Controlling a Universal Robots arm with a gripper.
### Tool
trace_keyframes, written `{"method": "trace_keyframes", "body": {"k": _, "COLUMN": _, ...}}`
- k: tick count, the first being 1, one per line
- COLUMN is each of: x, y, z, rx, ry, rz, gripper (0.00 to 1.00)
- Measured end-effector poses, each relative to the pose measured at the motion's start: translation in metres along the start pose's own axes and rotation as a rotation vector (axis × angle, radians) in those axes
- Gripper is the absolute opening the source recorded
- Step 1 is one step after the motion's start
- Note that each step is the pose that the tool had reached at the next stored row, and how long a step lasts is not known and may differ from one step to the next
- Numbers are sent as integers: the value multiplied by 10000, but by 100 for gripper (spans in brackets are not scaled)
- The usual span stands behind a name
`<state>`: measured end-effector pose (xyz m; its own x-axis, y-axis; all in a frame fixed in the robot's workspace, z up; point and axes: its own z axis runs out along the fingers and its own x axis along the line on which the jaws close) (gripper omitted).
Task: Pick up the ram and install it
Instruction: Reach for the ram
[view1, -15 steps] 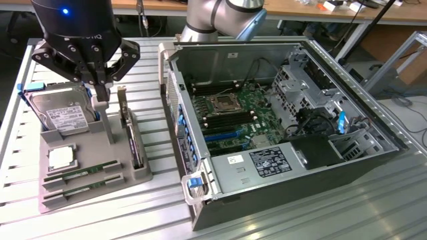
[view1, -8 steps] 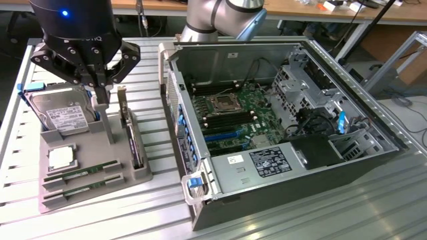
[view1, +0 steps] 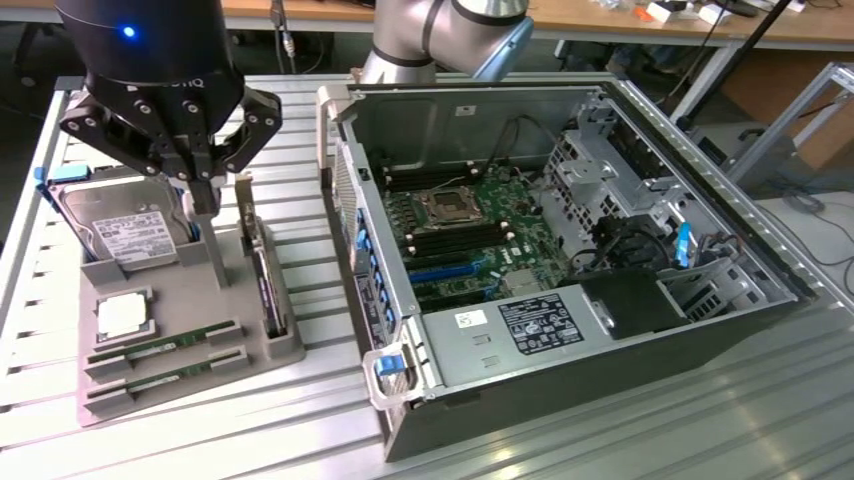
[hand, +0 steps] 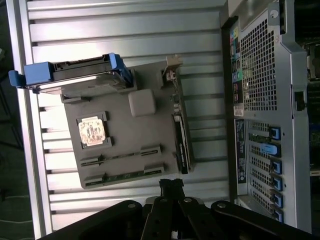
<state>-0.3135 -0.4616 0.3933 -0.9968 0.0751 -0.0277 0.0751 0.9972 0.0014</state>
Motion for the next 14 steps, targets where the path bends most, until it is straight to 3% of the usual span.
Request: {"method": "trace_keyframes", "body": {"k": 14, "x": -6, "y": -84, "z": 0, "rx": 143, "ry": -11, "rz": -4, "gripper": 10}}
